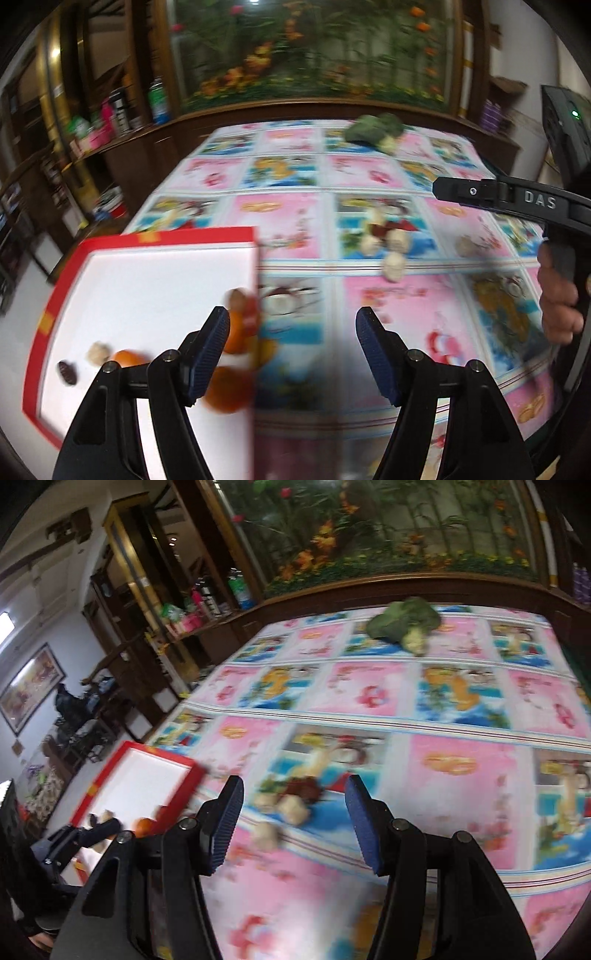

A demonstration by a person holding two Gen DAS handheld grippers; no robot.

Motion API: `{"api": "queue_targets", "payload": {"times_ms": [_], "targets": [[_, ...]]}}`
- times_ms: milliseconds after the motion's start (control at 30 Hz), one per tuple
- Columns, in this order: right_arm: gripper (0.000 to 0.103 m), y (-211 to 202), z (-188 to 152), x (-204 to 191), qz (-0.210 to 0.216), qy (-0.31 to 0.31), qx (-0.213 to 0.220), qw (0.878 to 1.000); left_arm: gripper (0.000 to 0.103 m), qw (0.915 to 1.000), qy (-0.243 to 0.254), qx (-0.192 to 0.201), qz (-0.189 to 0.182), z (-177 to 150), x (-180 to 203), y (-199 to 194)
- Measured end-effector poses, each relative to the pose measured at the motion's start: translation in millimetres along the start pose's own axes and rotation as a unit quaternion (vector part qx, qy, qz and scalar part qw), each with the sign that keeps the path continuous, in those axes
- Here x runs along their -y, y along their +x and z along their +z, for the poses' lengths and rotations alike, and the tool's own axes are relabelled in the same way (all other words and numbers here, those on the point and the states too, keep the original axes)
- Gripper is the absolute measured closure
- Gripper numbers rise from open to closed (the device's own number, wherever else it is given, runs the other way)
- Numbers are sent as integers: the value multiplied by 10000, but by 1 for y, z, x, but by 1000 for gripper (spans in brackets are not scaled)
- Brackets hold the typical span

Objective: Organize fruits
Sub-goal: 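Move both open tools back over the remaining items on the cloth, then grasp a round beige cake with the right tool while the left tool grasps a square beige cake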

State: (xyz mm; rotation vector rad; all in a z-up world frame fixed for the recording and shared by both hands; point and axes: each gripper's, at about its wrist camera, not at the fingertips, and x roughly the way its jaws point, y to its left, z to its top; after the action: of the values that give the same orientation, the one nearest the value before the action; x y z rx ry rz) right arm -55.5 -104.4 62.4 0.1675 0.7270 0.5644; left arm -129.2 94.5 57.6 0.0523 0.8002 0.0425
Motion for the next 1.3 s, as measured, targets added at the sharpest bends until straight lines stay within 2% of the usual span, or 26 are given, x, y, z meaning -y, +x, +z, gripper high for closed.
{"api": "queue_targets", "payload": {"times_ms": [133, 300, 367, 633, 767, 1033, 1100, 1200, 1300], "targets": [[44, -7, -7, 33, -547, -180, -198, 9981, 32, 9995, 177, -124, -213, 6, 23, 14], [47, -2, -20, 47, -837, -474, -636, 9933, 32, 9979, 137, -353, -529, 16, 40, 41], [50, 3, -23, 47, -846, -529, -797, 9918, 32, 9966, 128, -417, -701, 19, 45, 50], [55, 9, -29, 47, -838, -709, -994, 9890, 33, 9943, 96, -624, -860, 22, 57, 72], [58, 14, -31, 44, -869, -778, -1083, 9873, 41, 9936, 82, -634, -936, 24, 58, 76], [71, 27, -33, 42, -1073, -770, -1125, 9848, 47, 9930, 116, -631, -995, 27, 62, 85], [75, 32, -34, 39, -1138, -835, -1102, 9838, 55, 9931, 132, -610, -990, 28, 62, 86], [75, 34, -37, 33, -1270, -1001, -1029, 9815, 61, 9935, 142, -580, -968, 28, 61, 87], [75, 34, -38, 31, -1337, -1025, -997, 9806, 63, 9943, 218, -546, -889, 28, 65, 87]]}}
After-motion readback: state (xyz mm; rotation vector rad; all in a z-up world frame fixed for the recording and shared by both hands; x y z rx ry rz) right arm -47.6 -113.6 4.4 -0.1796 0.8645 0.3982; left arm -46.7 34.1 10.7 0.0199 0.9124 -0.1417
